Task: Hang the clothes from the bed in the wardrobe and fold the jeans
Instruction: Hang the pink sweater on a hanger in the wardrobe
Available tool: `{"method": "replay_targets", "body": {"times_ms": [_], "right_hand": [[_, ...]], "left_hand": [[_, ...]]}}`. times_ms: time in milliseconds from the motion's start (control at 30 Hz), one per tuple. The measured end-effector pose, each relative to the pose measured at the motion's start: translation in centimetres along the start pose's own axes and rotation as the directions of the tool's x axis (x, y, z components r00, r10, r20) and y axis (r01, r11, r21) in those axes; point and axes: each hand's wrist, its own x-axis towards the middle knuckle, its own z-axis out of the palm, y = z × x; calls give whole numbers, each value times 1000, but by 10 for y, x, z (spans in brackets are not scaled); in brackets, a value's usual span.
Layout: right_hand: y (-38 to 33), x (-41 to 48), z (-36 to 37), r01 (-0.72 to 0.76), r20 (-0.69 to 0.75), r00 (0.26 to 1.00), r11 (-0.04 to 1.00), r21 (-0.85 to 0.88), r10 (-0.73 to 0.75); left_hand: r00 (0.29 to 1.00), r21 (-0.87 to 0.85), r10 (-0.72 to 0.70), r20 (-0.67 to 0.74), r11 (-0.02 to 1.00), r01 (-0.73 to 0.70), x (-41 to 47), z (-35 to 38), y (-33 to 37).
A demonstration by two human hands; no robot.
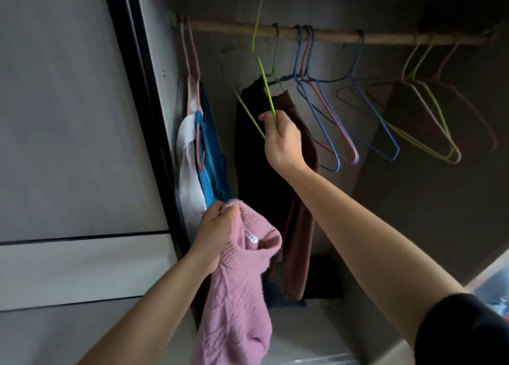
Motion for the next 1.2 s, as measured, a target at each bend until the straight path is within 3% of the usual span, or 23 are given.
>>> {"method": "replay_targets", "body": {"times_ms": [167, 300, 467, 600, 667, 733, 833, 967, 1100, 1200], "right_hand": [[47, -76, -39, 31, -103, 994, 999, 17, -29], [79, -141, -79, -85, -178, 979, 992, 95, 101], [95, -197, -137, -209, -81, 967, 934, 291, 242], [109, -233, -187, -402, 192, 916, 814, 420, 353], [116, -246, -215, -501, 344, 852, 802, 324, 394], [119, -256, -237, -503, 440, 801, 855, 127, 406], [111, -261, -247, -505, 377, 812, 860, 70, 445], [91, -256, -250, -579, 250, 815, 726, 370, 523], [75, -246, -268, -626, 301, 769, 568, 534, 564], [78, -245, -277, -681, 315, 718, 531, 505, 621]], "left_hand": [[998, 17, -41, 42, 999, 40, -3, 16, -11], [990, -29, -139, 19, 990, 139, -10, 34, -10], [955, -232, -252, 156, 931, 283, -23, 66, 11], [984, -112, -166, 62, 979, 172, -32, 94, 24], [997, -12, -82, 17, 997, 82, -40, 106, 24], [997, 117, 42, 64, 992, -49, -53, 118, 19], [969, 278, 158, 190, 938, -208, -77, 134, 12], [955, 356, 177, 240, 899, -256, -95, 141, 7], [870, 410, 149, 470, 836, -364, -111, 135, -2], [839, 349, 72, 539, 888, -300, -123, 134, -8]]}}
